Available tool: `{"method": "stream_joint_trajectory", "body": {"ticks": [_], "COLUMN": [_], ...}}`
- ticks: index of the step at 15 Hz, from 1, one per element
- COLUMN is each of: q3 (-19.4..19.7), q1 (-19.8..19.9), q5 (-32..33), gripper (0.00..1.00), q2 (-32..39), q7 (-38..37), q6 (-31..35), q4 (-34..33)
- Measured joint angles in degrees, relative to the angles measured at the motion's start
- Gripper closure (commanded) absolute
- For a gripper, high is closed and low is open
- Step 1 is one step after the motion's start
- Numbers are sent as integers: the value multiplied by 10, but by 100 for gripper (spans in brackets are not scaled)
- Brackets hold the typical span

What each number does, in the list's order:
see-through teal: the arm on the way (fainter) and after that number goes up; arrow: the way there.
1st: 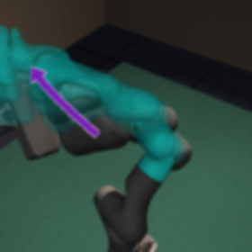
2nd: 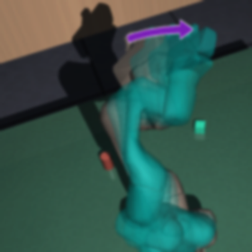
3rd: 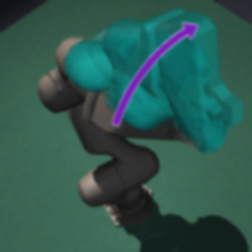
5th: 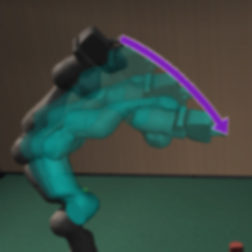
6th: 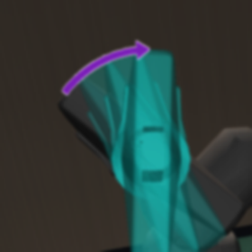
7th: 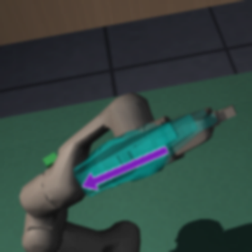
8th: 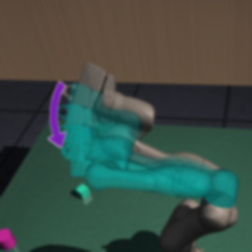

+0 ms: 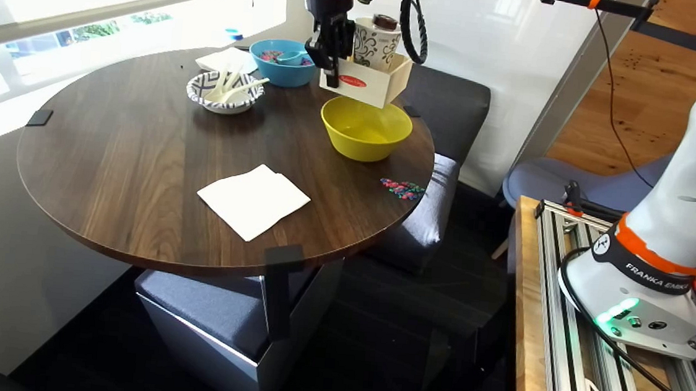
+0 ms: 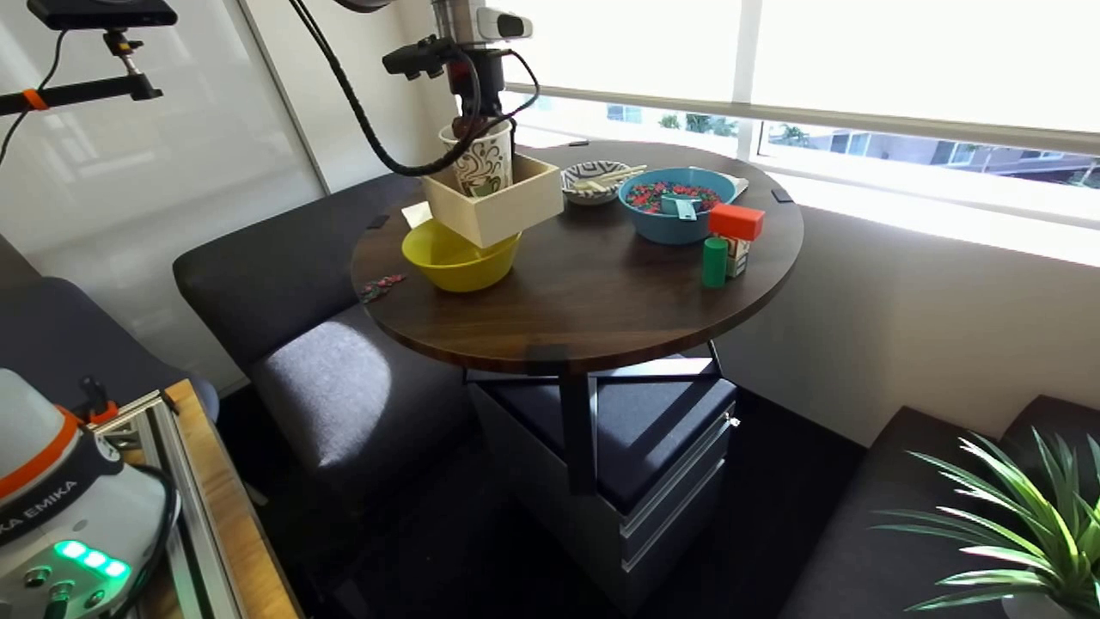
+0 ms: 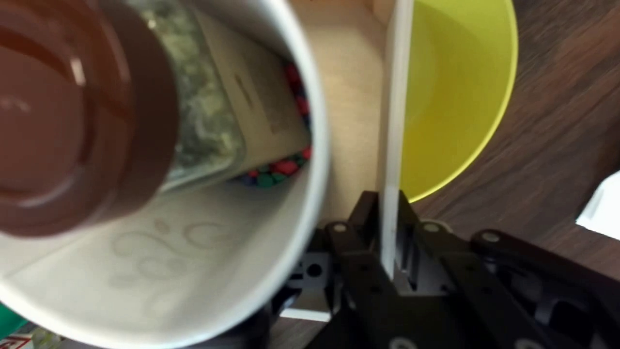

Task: Pick up the wooden box bowl and put it on the right side of the table

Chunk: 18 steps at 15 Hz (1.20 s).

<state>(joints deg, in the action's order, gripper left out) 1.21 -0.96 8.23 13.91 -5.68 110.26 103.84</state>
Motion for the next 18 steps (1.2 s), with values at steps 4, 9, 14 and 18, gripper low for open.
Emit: {"method": "stream_joint_trajectory", "body": {"ticks": [4, 9, 14, 18], "q3": [10, 27, 35, 37], "q1": [-1, 43, 92, 99], "q5": [78, 68, 5, 8], "gripper": [97, 97, 97, 97], "q2": [16, 15, 26, 36], "q7": [8, 97, 177, 206], "q6": [-56, 4, 114, 116], "q4": [-31, -25, 15, 41]}}
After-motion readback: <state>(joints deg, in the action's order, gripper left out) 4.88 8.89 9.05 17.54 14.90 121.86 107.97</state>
